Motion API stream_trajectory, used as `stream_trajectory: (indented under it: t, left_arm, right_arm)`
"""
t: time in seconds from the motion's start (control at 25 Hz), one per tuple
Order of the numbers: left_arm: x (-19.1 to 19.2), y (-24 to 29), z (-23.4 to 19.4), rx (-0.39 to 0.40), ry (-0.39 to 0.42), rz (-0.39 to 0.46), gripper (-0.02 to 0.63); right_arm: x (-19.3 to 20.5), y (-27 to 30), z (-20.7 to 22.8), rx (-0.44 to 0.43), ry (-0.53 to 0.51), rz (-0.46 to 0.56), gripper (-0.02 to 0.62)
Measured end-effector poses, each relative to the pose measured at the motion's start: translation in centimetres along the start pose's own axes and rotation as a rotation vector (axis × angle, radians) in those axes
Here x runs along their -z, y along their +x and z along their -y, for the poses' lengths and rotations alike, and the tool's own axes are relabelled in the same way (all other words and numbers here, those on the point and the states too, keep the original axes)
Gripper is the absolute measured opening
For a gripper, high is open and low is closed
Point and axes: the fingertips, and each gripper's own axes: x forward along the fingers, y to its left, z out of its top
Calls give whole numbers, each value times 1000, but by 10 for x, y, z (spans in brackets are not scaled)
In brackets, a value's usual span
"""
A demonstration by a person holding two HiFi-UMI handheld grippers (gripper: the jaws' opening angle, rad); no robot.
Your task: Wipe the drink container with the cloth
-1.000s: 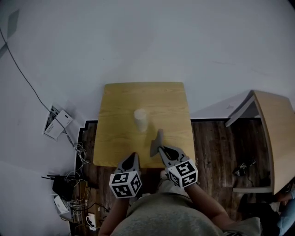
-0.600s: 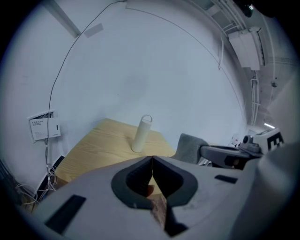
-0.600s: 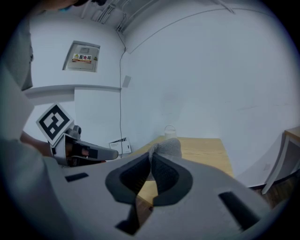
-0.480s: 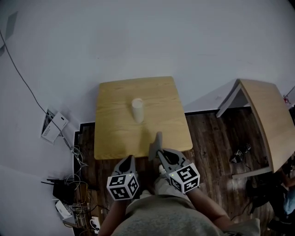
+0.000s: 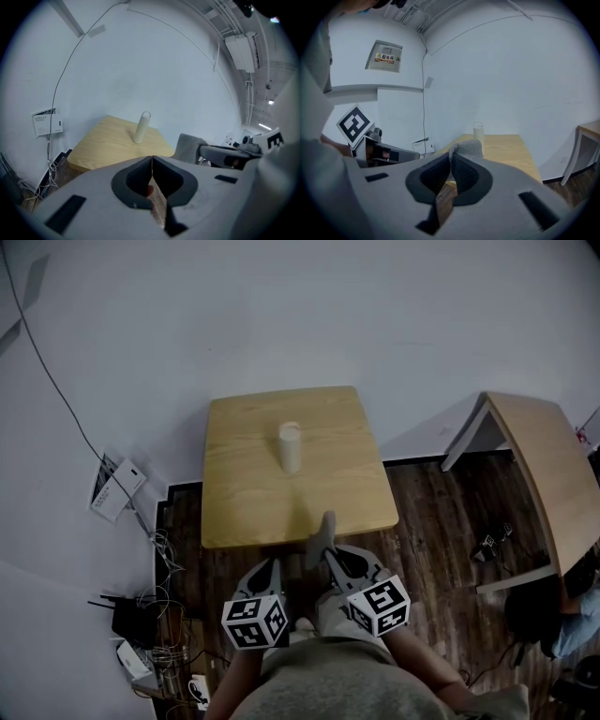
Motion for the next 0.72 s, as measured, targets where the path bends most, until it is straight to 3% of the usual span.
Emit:
stream_trajectory:
  t: [0.72]
  left_arm:
    - [-5,-9,-8,18,-19,27,2]
  right_arm:
    - [-4,5,-20,-15,-10,-3,8]
